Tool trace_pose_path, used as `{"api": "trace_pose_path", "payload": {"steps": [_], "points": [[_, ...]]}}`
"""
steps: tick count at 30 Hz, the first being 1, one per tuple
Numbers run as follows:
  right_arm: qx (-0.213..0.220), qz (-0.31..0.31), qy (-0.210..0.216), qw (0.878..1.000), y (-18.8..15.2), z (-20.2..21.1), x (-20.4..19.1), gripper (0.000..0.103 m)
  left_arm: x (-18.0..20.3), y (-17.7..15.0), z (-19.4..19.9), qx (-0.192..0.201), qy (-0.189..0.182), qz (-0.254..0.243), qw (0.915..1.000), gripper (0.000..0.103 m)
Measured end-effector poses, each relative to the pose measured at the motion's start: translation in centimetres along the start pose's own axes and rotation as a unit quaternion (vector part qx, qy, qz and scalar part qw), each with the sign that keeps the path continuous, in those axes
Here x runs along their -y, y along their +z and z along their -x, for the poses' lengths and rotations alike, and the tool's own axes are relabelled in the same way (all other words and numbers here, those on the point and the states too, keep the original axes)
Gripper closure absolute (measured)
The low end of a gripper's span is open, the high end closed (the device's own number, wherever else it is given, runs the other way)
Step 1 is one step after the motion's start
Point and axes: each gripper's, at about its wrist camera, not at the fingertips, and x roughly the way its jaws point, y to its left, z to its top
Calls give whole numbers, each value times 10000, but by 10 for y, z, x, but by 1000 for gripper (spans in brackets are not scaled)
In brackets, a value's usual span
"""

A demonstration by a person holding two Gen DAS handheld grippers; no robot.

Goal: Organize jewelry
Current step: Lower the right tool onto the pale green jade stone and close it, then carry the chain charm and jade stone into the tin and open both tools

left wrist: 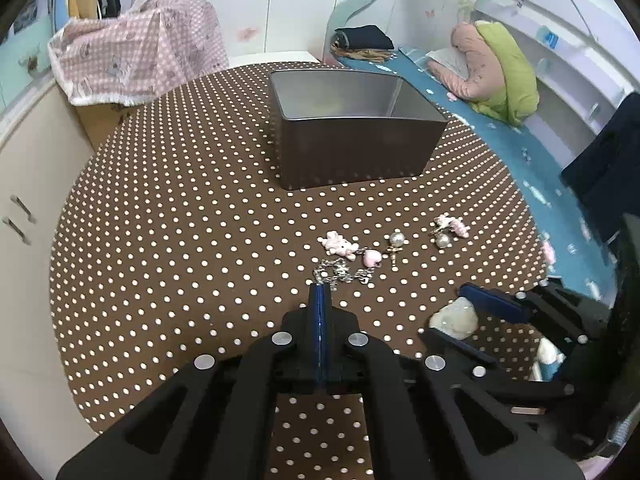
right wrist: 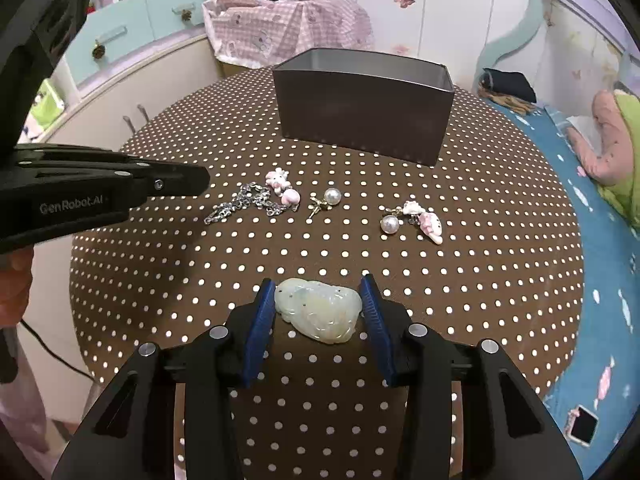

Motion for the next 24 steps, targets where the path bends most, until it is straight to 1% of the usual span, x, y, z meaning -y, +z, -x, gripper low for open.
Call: {"api": "trace_pose_path", "payload": {"steps": [1, 2, 3, 4, 5, 6, 8, 9, 10, 12, 14, 16, 21, 24], "points": [[-14, -36, 16, 10000, 0, 1, 1, 60, 1, -1, -1, -13, -4, 25, 10000, 101], [-20, -97, 42, 9999, 1, 1, 2, 60, 1, 0, -6, -75, -60, -15, 10000, 99], [-30, -158, 66, 9998, 2, 1, 3, 60, 3, -1, -11, -124, -72, -61, 9999, 85], [-37, -188, 56, 9998, 2, 1, 6, 60, 7, 1, -17, -158, -35, -70, 9998, 63], [-40, -206, 13, 9998, 3, 1, 8, 60, 8, 2, -23, -203, 45, -83, 9997, 55], [-43, -220, -22, 9997, 5, 0, 10, 60, 10, 3, -31, -268, 188, -121, 9994, 53], [-56, -306, -54, 9995, 6, 0, 16, 60, 18, 4, -36, -230, 452, -327, 9982, 57], [-61, -344, -57, 9994, 6, 0, 19, 60, 22, 5, -35, -192, 404, -414, 9981, 85], [-61, -365, -62, 9993, 6, 0, 22, 60, 25, 6, -33, -199, 352, -480, 9980, 96], [-59, -398, -95, 9991, 6, 0, 25, 60, 27, 8, -31, -267, 350, -467, 9979, 96], [-53, -414, -128, 9990, 6, 0, 28, 60, 21, 11, -28, -294, 180, -309, 9989, 97], [-48, -445, -122, 9989, 6, -1, 29, 60, 13, 12, -27, -303, 113, -190, 9993, 97], [18, -475, -123, 9988, 7, 3, 28, 60, 0, 13, -7, -176, 1, 43, 9998, 97], [78, -487, -162, 9987, 10, 6, 30, 60, -11, 10, -2, -25, 51, 131, 9999, 97]]}}
